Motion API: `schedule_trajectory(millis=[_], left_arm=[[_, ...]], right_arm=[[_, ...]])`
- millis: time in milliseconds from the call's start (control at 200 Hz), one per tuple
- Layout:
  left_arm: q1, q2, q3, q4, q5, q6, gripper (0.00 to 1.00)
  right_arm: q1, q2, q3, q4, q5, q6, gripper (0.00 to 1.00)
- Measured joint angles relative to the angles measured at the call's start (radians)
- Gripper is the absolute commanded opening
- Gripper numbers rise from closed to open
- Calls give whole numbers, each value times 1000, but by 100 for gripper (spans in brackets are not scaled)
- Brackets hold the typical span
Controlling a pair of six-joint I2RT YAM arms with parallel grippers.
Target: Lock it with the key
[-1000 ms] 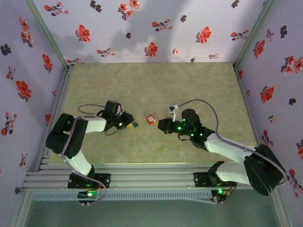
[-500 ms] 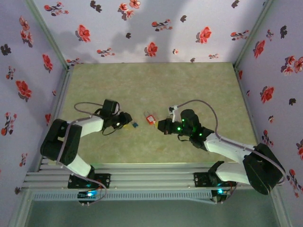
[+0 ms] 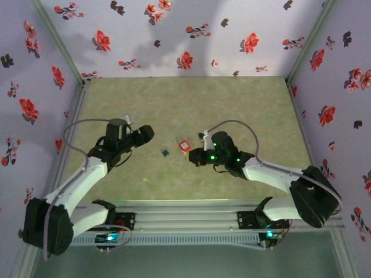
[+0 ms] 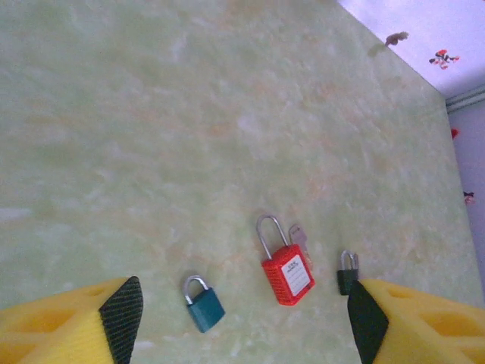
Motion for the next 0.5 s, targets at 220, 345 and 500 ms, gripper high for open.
schedule_trajectory(millis=[220, 345, 500], left_arm=[[0, -158, -105, -30, -116, 32, 99], [0, -251, -175, -30, -177, 41, 100], [0, -307, -218, -27, -233, 44, 100]], right_arm=[[63, 134, 150, -104, 60, -22, 0], [93, 214, 245, -167, 103, -26, 0], [99, 320, 353, -254, 150, -24, 0]])
